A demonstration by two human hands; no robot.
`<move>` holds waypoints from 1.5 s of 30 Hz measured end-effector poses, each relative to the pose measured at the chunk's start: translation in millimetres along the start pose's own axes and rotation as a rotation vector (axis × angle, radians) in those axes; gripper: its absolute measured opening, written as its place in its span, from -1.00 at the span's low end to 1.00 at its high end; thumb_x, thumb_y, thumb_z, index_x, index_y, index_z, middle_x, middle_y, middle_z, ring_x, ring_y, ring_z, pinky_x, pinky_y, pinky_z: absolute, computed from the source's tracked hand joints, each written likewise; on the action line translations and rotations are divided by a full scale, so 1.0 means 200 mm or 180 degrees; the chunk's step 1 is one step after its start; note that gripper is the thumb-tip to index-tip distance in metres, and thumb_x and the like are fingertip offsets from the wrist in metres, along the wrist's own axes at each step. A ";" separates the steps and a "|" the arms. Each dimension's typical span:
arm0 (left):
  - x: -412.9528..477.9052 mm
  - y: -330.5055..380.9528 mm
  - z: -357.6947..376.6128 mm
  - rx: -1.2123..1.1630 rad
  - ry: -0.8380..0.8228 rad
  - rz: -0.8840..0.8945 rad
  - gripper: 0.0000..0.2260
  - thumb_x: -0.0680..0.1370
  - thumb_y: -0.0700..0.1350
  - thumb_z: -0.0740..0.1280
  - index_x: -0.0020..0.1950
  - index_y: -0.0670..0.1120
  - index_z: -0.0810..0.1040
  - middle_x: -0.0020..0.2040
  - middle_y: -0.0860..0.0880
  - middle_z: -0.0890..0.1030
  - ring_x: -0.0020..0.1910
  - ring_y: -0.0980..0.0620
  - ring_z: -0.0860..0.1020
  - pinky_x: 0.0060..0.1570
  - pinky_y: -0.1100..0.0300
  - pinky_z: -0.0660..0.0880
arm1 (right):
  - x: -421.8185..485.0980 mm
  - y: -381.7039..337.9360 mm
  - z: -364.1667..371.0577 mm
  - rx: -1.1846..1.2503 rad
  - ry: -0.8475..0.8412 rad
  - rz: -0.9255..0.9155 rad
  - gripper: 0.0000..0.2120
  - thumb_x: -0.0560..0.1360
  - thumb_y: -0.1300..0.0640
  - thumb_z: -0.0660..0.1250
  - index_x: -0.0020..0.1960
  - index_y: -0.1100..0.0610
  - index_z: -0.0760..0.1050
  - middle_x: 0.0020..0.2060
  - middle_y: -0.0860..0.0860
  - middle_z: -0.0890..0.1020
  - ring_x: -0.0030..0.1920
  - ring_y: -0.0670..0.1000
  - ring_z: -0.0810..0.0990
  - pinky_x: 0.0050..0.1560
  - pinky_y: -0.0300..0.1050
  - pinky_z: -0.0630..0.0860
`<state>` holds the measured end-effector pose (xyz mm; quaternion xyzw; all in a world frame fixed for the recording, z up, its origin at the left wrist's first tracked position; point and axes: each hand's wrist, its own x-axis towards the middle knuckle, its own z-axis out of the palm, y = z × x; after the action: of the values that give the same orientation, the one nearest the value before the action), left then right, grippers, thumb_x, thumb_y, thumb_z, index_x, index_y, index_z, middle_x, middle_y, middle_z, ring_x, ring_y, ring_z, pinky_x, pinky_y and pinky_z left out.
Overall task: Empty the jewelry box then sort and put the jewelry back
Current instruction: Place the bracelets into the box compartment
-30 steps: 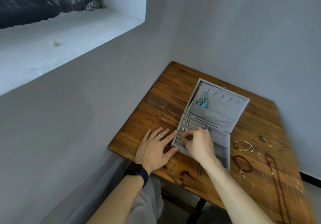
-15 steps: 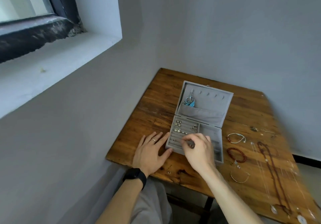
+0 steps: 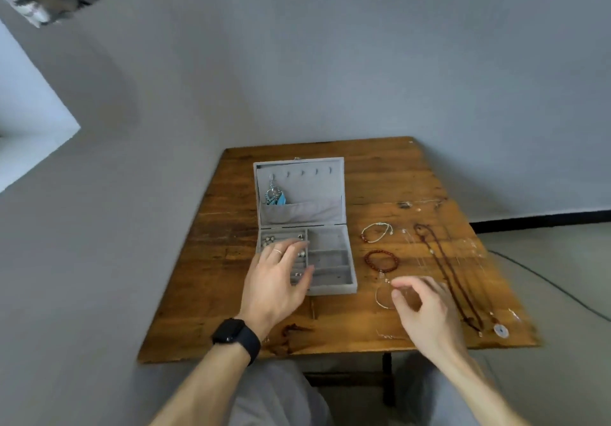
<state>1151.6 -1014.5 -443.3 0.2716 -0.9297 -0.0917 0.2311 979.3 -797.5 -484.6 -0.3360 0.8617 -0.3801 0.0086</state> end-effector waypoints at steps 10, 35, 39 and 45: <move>0.52 0.40 0.26 0.0773 -0.1164 0.0511 -0.62 0.66 0.02 0.18 0.49 0.15 0.40 0.41 0.03 0.47 0.36 -0.02 0.39 0.32 0.02 0.37 | 0.29 0.16 -0.10 -0.0232 -0.0074 -0.0357 -0.78 0.54 0.11 0.41 0.16 -0.09 0.64 0.05 -0.12 0.61 0.06 -0.09 0.47 0.06 -0.20 0.42; 0.64 0.24 0.17 0.0532 -0.0519 0.0575 -0.87 0.62 -0.01 0.35 0.11 -0.02 0.59 -0.08 -0.01 0.66 -0.12 -0.05 0.62 -0.18 0.06 0.59 | 0.42 0.09 0.03 -0.1024 -0.0734 -0.0439 -0.80 0.59 0.13 0.34 0.19 -0.02 0.57 0.16 0.01 0.54 0.17 0.04 0.48 0.07 -0.09 0.56; 0.54 0.15 0.09 0.0794 -0.0231 0.0861 -0.89 0.56 -0.07 0.44 0.05 -0.06 0.61 -0.20 -0.03 0.67 -0.21 -0.07 0.61 -0.21 0.06 0.57 | 0.42 0.08 0.02 -0.0990 -0.0792 -0.0333 -0.84 0.60 0.11 0.33 0.16 -0.03 0.56 0.15 -0.01 0.52 0.17 0.02 0.49 0.04 -0.11 0.54; 0.52 0.10 0.05 0.0904 -0.0030 0.0972 -0.90 0.54 -0.13 0.47 0.00 -0.09 0.61 -0.28 -0.04 0.65 -0.29 -0.08 0.56 -0.25 0.02 0.54 | 0.41 0.06 0.01 -0.0982 -0.0802 -0.0227 -0.87 0.60 0.12 0.32 0.12 -0.04 0.55 0.08 -0.03 0.50 0.09 0.00 0.50 -0.04 -0.17 0.50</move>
<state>1060.3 -1054.1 -406.5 0.1569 -0.9648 0.0751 0.1973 908.9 -841.7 -474.6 -0.4085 0.8894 -0.1987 0.0513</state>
